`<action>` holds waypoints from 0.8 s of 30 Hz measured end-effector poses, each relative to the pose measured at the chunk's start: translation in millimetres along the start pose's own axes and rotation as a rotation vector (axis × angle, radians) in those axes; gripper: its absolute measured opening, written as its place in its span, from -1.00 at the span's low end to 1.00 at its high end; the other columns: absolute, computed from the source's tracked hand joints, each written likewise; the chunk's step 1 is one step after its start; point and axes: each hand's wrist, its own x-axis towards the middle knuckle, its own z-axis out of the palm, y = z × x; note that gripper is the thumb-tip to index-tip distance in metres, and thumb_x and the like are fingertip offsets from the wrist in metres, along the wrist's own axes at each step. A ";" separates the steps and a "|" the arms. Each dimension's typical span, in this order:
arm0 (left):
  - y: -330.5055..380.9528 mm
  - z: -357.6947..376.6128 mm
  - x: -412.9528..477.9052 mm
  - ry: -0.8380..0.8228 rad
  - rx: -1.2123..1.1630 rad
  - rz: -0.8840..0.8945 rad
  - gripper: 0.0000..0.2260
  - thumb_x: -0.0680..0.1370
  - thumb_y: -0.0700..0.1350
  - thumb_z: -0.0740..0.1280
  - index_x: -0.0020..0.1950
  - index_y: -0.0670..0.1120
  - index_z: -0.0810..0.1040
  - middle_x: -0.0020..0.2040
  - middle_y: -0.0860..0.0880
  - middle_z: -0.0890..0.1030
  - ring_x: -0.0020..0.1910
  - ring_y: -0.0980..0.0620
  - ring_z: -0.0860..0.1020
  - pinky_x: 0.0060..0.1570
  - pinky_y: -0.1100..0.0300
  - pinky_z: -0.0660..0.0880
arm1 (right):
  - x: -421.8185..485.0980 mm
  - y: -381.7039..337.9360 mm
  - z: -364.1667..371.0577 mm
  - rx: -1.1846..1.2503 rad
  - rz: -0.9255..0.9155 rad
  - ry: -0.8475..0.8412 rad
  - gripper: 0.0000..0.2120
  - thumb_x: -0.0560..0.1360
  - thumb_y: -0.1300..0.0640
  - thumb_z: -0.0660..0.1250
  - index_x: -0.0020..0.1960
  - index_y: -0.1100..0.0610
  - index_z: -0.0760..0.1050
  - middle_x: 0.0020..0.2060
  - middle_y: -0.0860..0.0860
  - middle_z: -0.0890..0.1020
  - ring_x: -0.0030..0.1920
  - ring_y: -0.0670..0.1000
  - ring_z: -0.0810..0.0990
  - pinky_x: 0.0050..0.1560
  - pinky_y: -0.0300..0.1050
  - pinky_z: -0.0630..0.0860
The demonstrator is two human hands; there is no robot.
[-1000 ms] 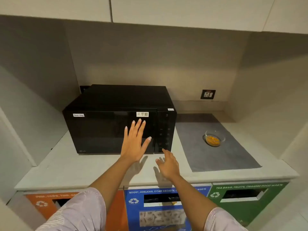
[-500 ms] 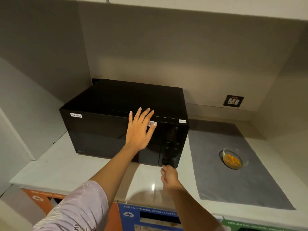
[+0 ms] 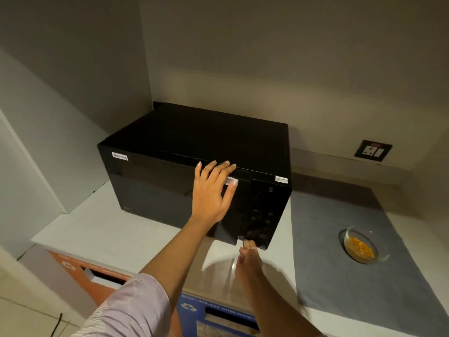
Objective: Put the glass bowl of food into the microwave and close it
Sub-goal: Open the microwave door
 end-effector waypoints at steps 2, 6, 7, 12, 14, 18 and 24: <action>2.5 -7.2 -12.3 0.066 -0.027 0.018 -0.63 0.63 0.12 0.05 0.26 0.03 0.53 0.20 0.05 0.61 0.35 0.04 0.40 0.50 0.04 0.03 | 1.4 2.8 9.8 0.168 0.026 0.047 -0.45 0.64 0.42 -0.04 0.60 0.16 0.04 0.58 0.04 0.16 0.55 0.07 0.20 0.42 -0.15 0.22; 1.2 -37.5 -36.6 0.099 -0.111 0.037 -0.60 0.62 0.13 0.02 0.18 0.04 0.58 0.13 0.10 0.64 0.31 0.09 0.43 0.46 0.12 0.05 | -10.1 6.7 29.1 0.080 0.060 0.038 -0.62 0.69 0.17 -0.05 0.43 0.03 0.36 0.35 0.10 0.46 0.30 0.14 0.50 0.29 0.03 0.43; 1.6 -49.0 -37.5 0.065 -0.142 0.034 -0.60 0.63 0.14 0.01 0.17 0.05 0.59 0.12 0.13 0.63 0.29 0.12 0.45 0.44 0.14 0.08 | -9.5 8.6 29.7 -0.003 0.067 0.049 -0.66 0.68 0.09 -0.03 0.17 0.05 0.53 0.09 0.11 0.59 0.05 0.12 0.61 0.13 0.02 0.53; 2.0 -114.9 -18.9 -0.191 -0.228 -0.067 -0.54 0.61 0.21 0.11 -0.27 0.05 0.66 -0.42 0.10 0.52 -0.33 0.11 0.46 -0.07 0.18 0.29 | -29.1 21.8 45.7 -0.026 0.314 -0.083 -0.65 0.64 0.12 0.03 -0.09 0.27 0.51 -0.12 0.23 0.60 0.02 0.23 0.57 0.35 0.16 0.44; -0.7 -138.5 -11.2 -0.384 -0.253 -0.210 -0.45 0.57 0.29 0.13 -0.41 0.01 0.64 -0.50 0.00 0.56 -0.45 0.10 0.50 -0.11 0.18 0.40 | -43.5 26.0 59.1 -0.108 0.283 -0.254 -0.73 0.64 0.17 0.06 0.02 0.21 0.52 -0.05 0.19 0.61 0.02 0.20 0.60 0.16 0.09 0.60; -19.9 -180.6 -15.9 -0.590 0.138 -0.185 -0.54 0.55 0.32 0.13 -0.13 0.07 0.70 -0.01 -0.08 0.69 0.08 0.05 0.58 0.40 -0.06 0.26 | -62.8 22.2 115.2 -0.408 0.198 -0.441 -0.78 0.64 0.04 0.13 -0.04 0.02 0.54 -0.44 -0.10 0.67 -0.35 -0.13 0.59 -0.46 -0.32 0.51; -60.4 -230.2 -34.0 -0.802 0.517 -0.461 0.00 0.43 0.36 0.29 0.58 -0.04 -0.26 0.56 -0.26 -0.33 0.54 -0.22 -0.35 0.52 -0.10 -0.23 | -102.6 36.8 206.5 -0.605 -0.231 -0.758 -0.66 0.54 -0.10 0.14 0.27 -0.30 0.49 0.24 -0.18 0.60 0.24 -0.11 0.54 0.24 -0.09 0.47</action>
